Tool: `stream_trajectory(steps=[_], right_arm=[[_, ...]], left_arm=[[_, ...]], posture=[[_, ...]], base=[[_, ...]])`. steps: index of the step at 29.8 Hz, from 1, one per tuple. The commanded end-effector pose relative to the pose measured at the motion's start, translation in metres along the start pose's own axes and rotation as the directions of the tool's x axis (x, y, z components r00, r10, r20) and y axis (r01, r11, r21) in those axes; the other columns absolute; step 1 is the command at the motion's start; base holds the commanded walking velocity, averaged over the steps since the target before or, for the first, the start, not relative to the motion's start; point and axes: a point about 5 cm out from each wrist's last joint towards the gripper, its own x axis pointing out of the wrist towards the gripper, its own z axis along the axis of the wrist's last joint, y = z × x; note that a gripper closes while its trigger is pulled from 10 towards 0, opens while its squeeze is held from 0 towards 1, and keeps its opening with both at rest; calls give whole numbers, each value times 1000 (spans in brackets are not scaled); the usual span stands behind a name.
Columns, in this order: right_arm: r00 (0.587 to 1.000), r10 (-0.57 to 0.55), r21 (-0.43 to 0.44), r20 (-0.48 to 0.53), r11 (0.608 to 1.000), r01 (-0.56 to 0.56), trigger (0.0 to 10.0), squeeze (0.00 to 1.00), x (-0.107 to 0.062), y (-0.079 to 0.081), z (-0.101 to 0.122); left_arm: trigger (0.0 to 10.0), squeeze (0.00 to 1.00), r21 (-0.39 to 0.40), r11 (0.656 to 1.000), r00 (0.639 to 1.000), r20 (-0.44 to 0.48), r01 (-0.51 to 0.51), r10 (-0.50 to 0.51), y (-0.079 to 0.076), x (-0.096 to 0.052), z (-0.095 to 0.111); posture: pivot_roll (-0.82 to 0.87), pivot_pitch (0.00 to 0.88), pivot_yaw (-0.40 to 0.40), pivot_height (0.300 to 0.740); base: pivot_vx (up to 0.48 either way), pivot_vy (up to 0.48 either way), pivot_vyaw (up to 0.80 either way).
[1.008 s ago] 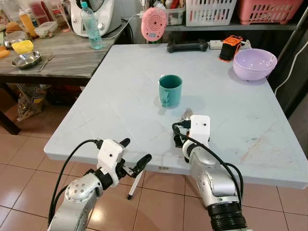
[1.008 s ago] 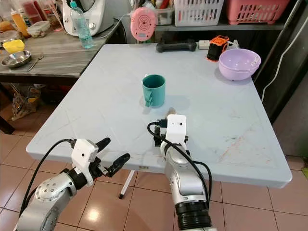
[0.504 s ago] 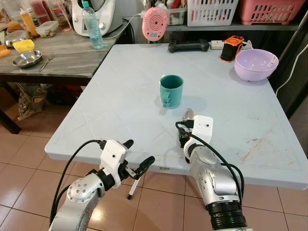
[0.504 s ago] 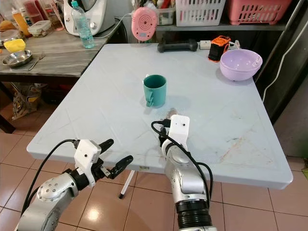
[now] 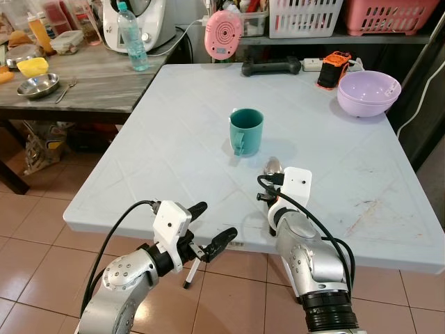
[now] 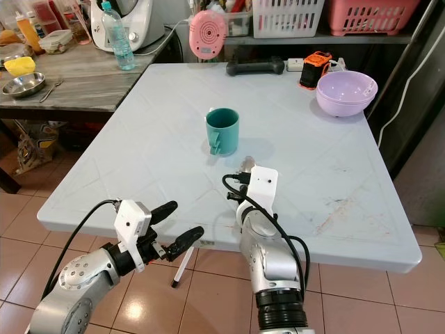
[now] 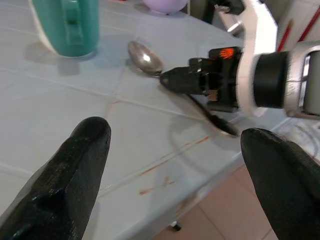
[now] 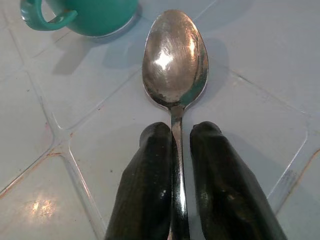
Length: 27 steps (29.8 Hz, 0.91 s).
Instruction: Setting the table
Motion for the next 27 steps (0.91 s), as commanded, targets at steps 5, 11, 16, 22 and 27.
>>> stream_trajectory(steps=[5,11,16,22,27], right_arm=[[987,9,25,-160,1000,-5,0,0,-3,7,-33],[987,-3,15,-159,1000,5,0,0,-1,3,-32],[988,-11,12,-151,1000,13,0,0,1,-2,-30],[999,8,-55,-42,998,-10,0,0,4,-10,-10],[998,-5,-91,67,996,11,0,0,0,-22,5]], left_arm=[[10000,0,6,1000,1000,-4,18,-18,-2,-1,3],[10000,0,8,1000,1000,-1,3,-3,0,-1,3],[10000,0,12,1000,1000,3,-13,13,1,0,3],[10000,0,57,989,990,36,-138,136,14,3,7],[10000,0,89,951,954,78,-297,291,34,3,15]], posture=[[-123,74,86,740],[-120,66,83,740],[-118,56,76,740],[-118,25,71,740],[-114,9,65,740]], base=[[0,0,0],[0,0,0],[0,0,0],[0,0,0],[0,0,0]])
